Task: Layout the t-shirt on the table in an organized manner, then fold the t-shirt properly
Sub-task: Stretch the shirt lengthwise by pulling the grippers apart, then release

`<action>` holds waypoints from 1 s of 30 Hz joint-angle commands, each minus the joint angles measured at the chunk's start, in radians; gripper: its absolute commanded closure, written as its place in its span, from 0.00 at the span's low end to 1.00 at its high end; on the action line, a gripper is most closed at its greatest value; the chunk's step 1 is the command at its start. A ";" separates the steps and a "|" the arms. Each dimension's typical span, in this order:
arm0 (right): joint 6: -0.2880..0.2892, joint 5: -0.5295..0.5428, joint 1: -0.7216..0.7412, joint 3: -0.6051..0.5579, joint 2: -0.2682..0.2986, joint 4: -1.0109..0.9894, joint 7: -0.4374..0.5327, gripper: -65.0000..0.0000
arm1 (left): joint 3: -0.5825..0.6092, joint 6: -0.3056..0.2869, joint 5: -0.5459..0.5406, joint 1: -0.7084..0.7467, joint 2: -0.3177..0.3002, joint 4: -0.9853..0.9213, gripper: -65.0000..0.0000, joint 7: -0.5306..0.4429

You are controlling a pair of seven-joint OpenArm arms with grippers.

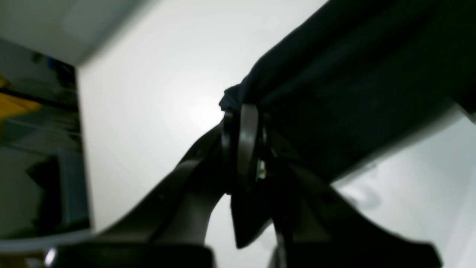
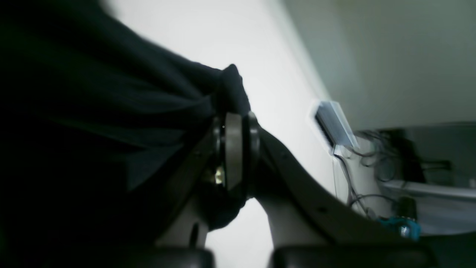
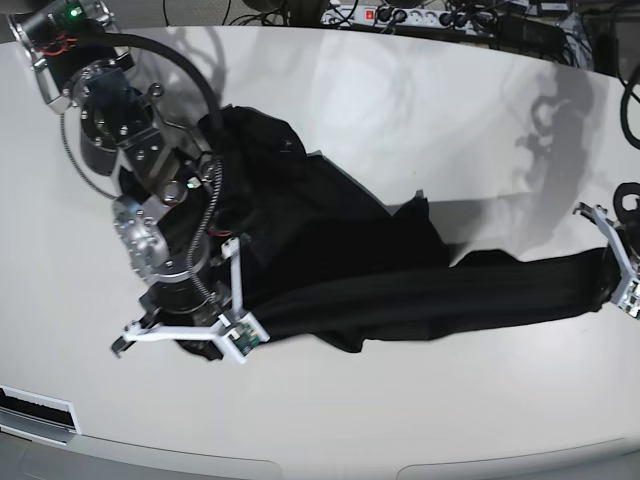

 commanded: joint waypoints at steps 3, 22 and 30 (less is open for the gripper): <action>-0.026 -0.019 0.019 0.061 0.050 0.032 0.010 1.00 | -0.014 0.012 0.007 -0.011 -0.077 0.014 1.00 -0.023; 0.185 0.333 -0.048 0.095 0.183 0.031 -0.060 0.72 | -0.013 0.009 0.007 -0.011 -0.217 -0.128 1.00 -0.055; 0.149 0.333 -0.048 0.095 0.182 0.031 -0.061 0.55 | -0.013 -0.024 0.003 -0.011 -0.217 -0.325 1.00 -0.127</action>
